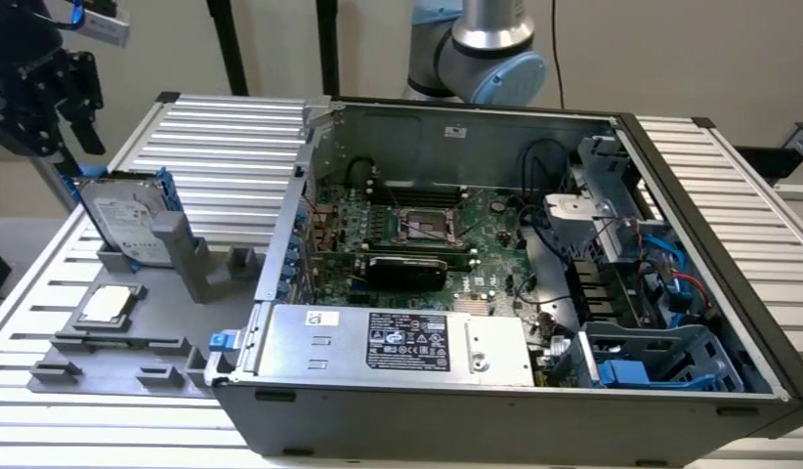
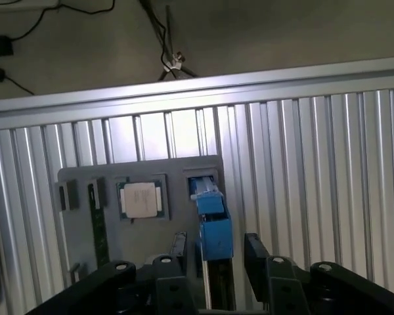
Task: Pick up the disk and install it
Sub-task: 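Pick up the disk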
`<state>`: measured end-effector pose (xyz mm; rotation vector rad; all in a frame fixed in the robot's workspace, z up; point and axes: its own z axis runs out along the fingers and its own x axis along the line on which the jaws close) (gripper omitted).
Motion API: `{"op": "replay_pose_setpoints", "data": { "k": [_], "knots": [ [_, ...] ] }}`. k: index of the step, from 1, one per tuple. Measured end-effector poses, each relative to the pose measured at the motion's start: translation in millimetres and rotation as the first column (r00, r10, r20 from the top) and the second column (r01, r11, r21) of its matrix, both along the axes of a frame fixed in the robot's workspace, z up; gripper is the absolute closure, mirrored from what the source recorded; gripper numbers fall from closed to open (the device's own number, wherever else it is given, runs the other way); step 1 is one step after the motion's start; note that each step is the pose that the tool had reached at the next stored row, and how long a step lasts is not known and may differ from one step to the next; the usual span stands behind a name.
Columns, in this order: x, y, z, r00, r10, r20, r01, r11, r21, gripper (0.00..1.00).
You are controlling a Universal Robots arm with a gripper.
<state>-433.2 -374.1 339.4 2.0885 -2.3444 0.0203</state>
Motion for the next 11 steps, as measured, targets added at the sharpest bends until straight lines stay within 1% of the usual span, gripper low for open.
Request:
{"op": "replay_pose_setpoints", "data": {
  "k": [11],
  "knots": [
    [0.1,0.0,-19.8,1.0,0.0,-0.0001,0.0,1.0,0.0,0.0]
  ]
}}
